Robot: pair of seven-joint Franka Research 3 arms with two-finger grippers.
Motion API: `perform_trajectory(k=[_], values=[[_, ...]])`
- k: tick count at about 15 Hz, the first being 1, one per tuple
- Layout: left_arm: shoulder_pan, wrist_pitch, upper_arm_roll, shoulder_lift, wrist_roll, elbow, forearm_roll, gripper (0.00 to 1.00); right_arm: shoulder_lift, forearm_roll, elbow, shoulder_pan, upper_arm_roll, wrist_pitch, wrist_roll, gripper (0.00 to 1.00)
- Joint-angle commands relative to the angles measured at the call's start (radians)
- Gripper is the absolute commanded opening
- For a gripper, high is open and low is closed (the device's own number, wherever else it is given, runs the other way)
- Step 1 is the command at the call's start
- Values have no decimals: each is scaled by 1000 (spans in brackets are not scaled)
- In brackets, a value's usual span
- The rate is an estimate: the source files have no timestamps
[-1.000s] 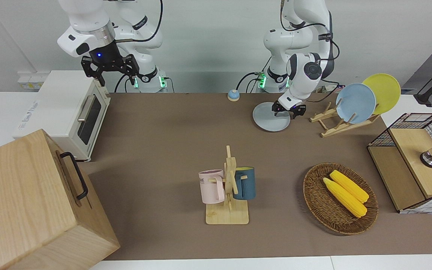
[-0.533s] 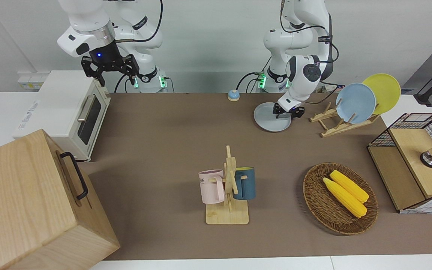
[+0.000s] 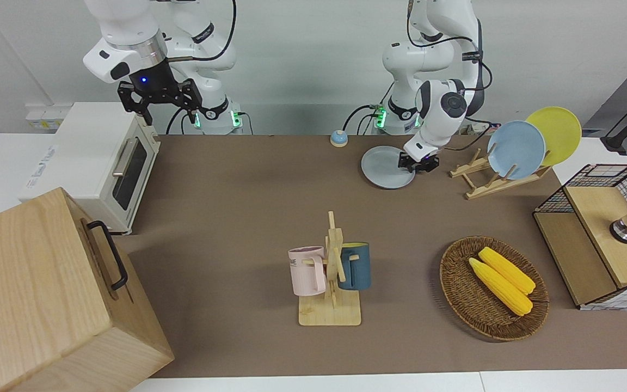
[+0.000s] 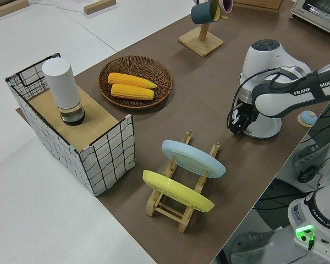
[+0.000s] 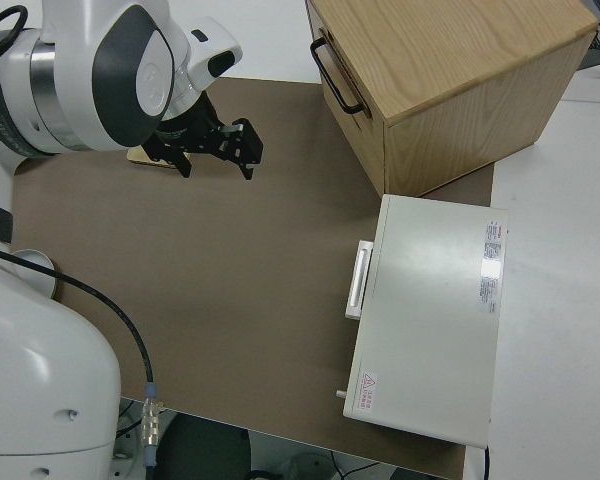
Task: Pick gray plate from table and place it on lower plate rack with left arm
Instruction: 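Lower the left gripper onto the gray plate's rim and grasp it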
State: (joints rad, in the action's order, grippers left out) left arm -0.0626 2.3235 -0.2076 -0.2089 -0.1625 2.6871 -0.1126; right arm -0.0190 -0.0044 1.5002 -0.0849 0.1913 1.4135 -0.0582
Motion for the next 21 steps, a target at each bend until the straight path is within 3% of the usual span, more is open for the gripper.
perform_trajectory(k=[1,5,12,21], values=[[10,-31,5,-10,0,4,-9,0,-2,7,-6,-7,7,-14,0,990],[0,-202,16,-35,-6,-99,8,0,-2,7,-6,-7,7,-14,0,987],[-14,-348,36,-60,3,-217,19,0,-2,7,-6,-7,5,-14,0,987],[-43,-610,45,-64,6,-486,19,0,-2,7,-6,-7,5,-14,0,987]])
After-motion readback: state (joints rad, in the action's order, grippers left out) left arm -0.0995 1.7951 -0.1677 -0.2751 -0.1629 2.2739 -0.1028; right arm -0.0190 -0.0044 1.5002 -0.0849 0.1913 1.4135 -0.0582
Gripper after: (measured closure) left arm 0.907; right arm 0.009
